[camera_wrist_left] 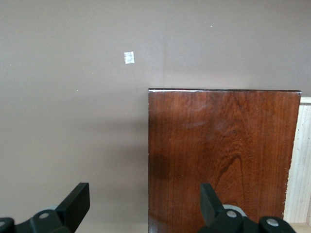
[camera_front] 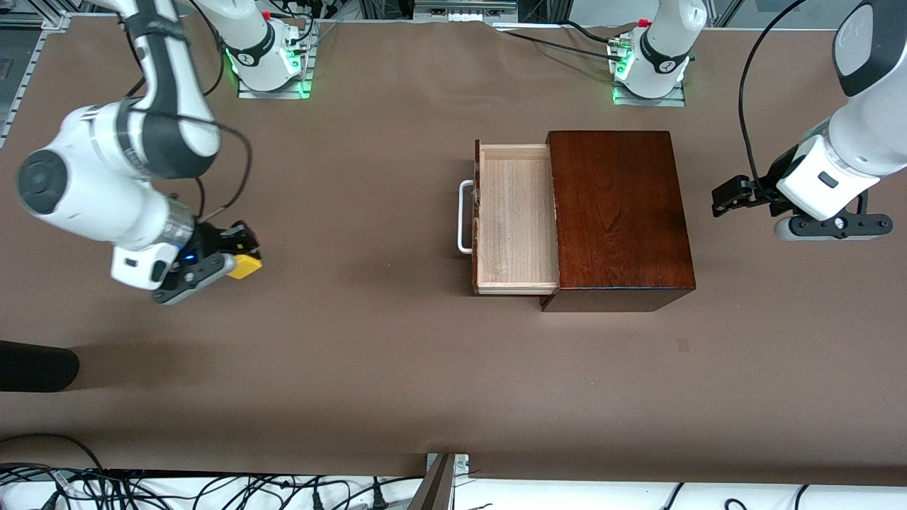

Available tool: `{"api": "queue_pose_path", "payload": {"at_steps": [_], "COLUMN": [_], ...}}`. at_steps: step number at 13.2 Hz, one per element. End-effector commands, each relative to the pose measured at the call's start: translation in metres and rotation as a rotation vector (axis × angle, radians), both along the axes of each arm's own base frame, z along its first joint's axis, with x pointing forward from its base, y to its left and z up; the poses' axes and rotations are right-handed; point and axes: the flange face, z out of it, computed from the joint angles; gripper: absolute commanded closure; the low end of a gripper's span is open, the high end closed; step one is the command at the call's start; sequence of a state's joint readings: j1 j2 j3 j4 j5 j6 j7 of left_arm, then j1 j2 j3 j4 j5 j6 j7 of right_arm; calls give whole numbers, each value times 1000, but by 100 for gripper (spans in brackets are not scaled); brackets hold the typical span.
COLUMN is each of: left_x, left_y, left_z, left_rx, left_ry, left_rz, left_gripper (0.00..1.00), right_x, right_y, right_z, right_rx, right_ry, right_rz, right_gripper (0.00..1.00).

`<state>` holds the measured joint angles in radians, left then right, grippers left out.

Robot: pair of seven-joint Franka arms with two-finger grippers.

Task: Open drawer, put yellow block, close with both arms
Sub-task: 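Lift the yellow cube with the right gripper and carry it toward the drawer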

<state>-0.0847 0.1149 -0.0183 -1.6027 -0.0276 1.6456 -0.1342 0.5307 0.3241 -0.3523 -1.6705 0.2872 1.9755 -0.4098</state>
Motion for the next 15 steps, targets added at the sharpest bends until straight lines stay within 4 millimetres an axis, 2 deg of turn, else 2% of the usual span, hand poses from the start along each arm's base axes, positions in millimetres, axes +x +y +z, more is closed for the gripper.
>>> {"api": "queue_pose_path", "payload": {"at_steps": [1, 4, 6, 9, 13, 15], "left_x": [10, 10, 11, 12, 12, 12], "left_y": [-7, -8, -9, -11, -12, -12], "left_z": [6, 11, 10, 11, 11, 11], "left_rx": [1, -1, -1, 0, 0, 0], "left_ry": [-14, -23, -23, -27, -27, -27], "left_rz": [-20, -23, -33, -35, -37, -37], "left_gripper": [0, 0, 0, 0, 0, 0], "right_x": [-12, -19, -27, -46, -70, -83], "right_y": [46, 69, 96, 154, 212, 241], "right_z": [23, 26, 32, 45, 43, 48], "right_rx": [-12, -10, -3, 14, 9, 14], "right_ry": [-3, -7, -10, -36, -42, -57], "right_rz": [-42, -18, 26, 113, 205, 252], "right_gripper": [100, 100, 100, 100, 100, 100]}}
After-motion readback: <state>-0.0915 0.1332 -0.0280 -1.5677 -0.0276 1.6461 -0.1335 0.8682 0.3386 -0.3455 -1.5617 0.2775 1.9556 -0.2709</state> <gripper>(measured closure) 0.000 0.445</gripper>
